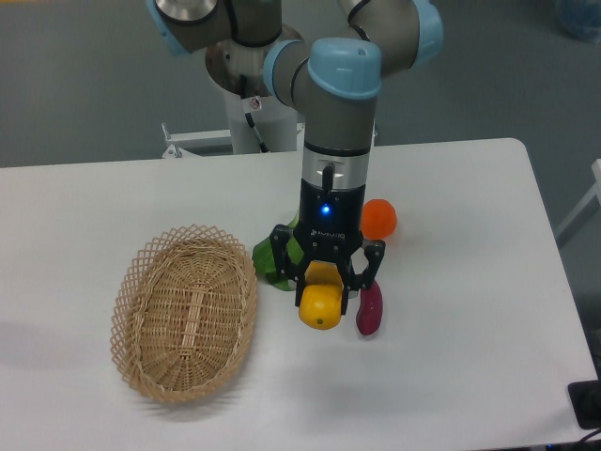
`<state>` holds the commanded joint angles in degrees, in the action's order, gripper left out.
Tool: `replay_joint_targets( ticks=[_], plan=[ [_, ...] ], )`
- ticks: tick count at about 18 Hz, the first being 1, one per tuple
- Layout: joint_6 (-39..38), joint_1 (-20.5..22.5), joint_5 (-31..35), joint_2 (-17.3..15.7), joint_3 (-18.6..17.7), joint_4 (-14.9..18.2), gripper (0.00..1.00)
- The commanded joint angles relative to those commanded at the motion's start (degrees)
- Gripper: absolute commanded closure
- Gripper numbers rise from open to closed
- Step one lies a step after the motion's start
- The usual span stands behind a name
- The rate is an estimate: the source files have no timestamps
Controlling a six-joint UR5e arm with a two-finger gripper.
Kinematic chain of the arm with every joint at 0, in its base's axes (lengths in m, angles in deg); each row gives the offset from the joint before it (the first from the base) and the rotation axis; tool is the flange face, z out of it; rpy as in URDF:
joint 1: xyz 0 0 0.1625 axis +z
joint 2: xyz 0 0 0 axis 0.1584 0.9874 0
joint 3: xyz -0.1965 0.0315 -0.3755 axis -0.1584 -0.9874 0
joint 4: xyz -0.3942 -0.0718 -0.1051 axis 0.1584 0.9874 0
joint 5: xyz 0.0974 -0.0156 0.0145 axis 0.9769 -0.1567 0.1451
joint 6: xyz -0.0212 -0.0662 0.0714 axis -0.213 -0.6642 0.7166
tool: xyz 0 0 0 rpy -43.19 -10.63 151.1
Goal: Place the mango in the basket
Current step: 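Lift the yellow mango held in the gripper off the table, then carry the mango over the wicker basket and lower it inside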
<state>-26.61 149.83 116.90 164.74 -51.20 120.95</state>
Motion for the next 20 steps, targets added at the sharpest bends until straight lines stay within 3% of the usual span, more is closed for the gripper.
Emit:
replay_joint_targets(
  ticks=[13, 20],
  plan=[
    [-2.02, -1.14, 0.53, -0.26, -1.06, 0.18, 0.54],
    [-9.92, -4.3, 2.1, -0.7, -1.58, 0.18, 0.54]
  ],
)
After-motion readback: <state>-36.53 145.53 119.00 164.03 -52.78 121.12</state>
